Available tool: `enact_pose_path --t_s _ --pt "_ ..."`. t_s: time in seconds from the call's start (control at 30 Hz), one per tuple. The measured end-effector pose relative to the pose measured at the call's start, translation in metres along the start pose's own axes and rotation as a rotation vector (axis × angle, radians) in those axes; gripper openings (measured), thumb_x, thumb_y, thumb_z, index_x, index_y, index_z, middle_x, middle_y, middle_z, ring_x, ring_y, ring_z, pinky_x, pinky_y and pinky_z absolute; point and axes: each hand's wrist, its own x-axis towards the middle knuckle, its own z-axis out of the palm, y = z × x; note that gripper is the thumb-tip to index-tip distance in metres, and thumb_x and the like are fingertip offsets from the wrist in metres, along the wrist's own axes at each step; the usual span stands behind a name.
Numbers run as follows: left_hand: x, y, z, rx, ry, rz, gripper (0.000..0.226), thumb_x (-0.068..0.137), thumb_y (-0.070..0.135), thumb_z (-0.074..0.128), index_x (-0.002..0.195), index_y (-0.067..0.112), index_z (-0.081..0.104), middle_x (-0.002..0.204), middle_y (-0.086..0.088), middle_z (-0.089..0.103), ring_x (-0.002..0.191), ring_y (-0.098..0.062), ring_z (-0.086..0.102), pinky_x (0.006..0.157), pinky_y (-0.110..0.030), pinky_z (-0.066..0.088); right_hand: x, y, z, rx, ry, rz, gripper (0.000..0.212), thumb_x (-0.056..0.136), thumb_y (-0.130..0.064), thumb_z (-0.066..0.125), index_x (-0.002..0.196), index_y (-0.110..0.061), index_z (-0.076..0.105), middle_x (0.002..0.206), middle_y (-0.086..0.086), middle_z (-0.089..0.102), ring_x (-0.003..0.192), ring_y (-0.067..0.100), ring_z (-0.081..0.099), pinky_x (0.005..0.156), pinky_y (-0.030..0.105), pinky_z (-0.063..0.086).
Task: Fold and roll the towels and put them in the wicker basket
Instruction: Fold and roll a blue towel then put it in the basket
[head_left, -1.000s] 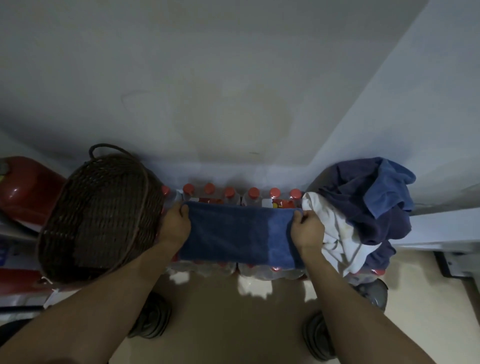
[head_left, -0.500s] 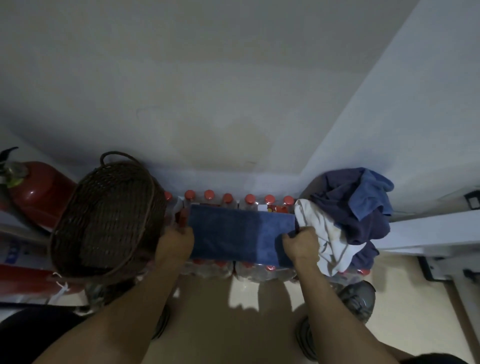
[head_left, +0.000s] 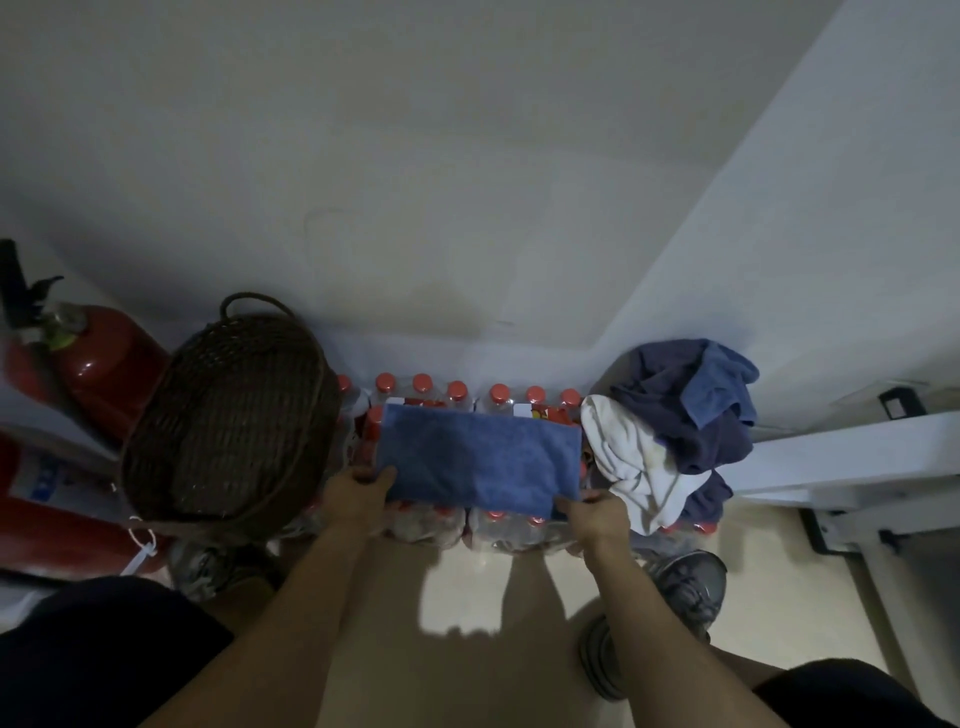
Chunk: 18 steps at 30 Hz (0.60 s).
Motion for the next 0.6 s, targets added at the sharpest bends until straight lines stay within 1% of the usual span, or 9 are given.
enact_pose_path --t_s 0.07,0.1,0.17,0.23,0.3,0.37,0.47,0.53,0.6 --pt "0.005 -0.007 -0.007 0.043 0.056 -0.026 0.026 0.081 0.022 0.076 0.081 -0.002 0.068 0.085 -0.019 0.069 0.082 -0.033 0.063 0.068 -0.032 0.048 0.003 0.005 0.0 0.241 0.013 0.144 0.01 0.078 -0.002 0.073 0.083 0.0 0.064 0.088 0.021 0.068 0.071 0.032 0.059 0.069 0.045 0.055" --pt "0.008 -0.011 -0.009 0.062 0.075 -0.039 0.028 0.079 0.022 0.078 0.083 -0.005 0.068 0.087 -0.021 0.07 0.084 -0.035 0.065 0.072 -0.036 0.05 0.004 0.009 0.0 0.295 0.007 0.184 0.009 0.077 0.0 0.072 0.083 0.001 0.065 0.088 0.021 0.067 0.071 0.031 0.057 0.068 0.043 0.053" --pt "0.006 -0.016 -0.01 0.113 0.076 -0.059 0.033 0.079 0.023 0.078 0.089 -0.007 0.067 0.092 -0.023 0.07 0.09 -0.038 0.066 0.08 -0.043 0.053 0.002 0.018 0.0 0.318 -0.03 0.238 0.009 0.077 0.002 0.07 0.08 -0.003 0.062 0.09 0.018 0.066 0.071 0.031 0.058 0.066 0.041 0.053" --pt "-0.003 -0.013 -0.004 0.181 0.104 -0.049 0.042 0.081 0.025 0.075 0.105 -0.004 0.058 0.106 -0.023 0.065 0.099 -0.04 0.062 0.086 -0.05 0.053 0.0 0.024 0.001 0.312 -0.085 0.264 0.013 0.076 -0.001 0.07 0.083 -0.005 0.06 0.093 0.015 0.064 0.077 0.028 0.059 0.063 0.037 0.054" --pt "-0.016 -0.007 0.007 0.348 0.18 0.056 0.047 0.082 0.027 0.072 0.114 0.003 0.048 0.115 -0.02 0.056 0.101 -0.038 0.058 0.086 -0.052 0.052 0.001 0.025 0.0 0.26 -0.1 0.241 0.017 0.076 -0.011 0.072 0.084 -0.009 0.057 0.094 0.012 0.063 0.082 0.027 0.06 0.067 0.038 0.056" --pt "-0.024 0.001 0.018 0.492 0.228 0.282 0.041 0.084 0.025 0.067 0.117 0.007 0.051 0.117 -0.016 0.055 0.103 -0.033 0.056 0.088 -0.049 0.05 0.001 0.024 -0.001 0.138 -0.073 0.175 0.028 0.078 -0.032 0.073 0.079 -0.012 0.054 0.089 0.008 0.062 0.083 0.027 0.06 0.077 0.044 0.057" --pt "-0.026 0.006 0.036 0.472 0.12 0.491 0.036 0.09 0.015 0.06 0.124 0.006 0.056 0.126 -0.015 0.058 0.116 -0.032 0.055 0.1 -0.047 0.045 -0.002 0.02 0.003 -0.161 0.014 0.048 0.061 0.082 -0.069 0.052 0.089 -0.01 0.063 0.094 0.011 0.066 0.088 0.032 0.063 0.078 0.038 0.051" --pt "-0.029 0.001 0.048 0.478 0.017 0.568 0.042 0.093 0.012 0.057 0.133 0.003 0.053 0.138 -0.018 0.052 0.13 -0.035 0.047 0.112 -0.05 0.034 -0.002 0.016 0.01 -0.294 0.053 -0.006 0.076 0.083 -0.078 0.039 0.102 -0.009 0.066 0.101 0.013 0.068 0.095 0.033 0.064 0.08 0.037 0.05" --pt "-0.032 -0.008 0.057 0.605 -0.007 0.657 0.046 0.098 0.018 0.047 0.142 0.006 0.046 0.148 -0.017 0.042 0.14 -0.035 0.036 0.118 -0.05 0.02 0.003 0.006 0.015 -0.38 0.096 -0.054 0.08 0.083 -0.079 0.034 0.108 -0.009 0.064 0.106 0.013 0.068 0.1 0.034 0.063 0.087 0.04 0.05"
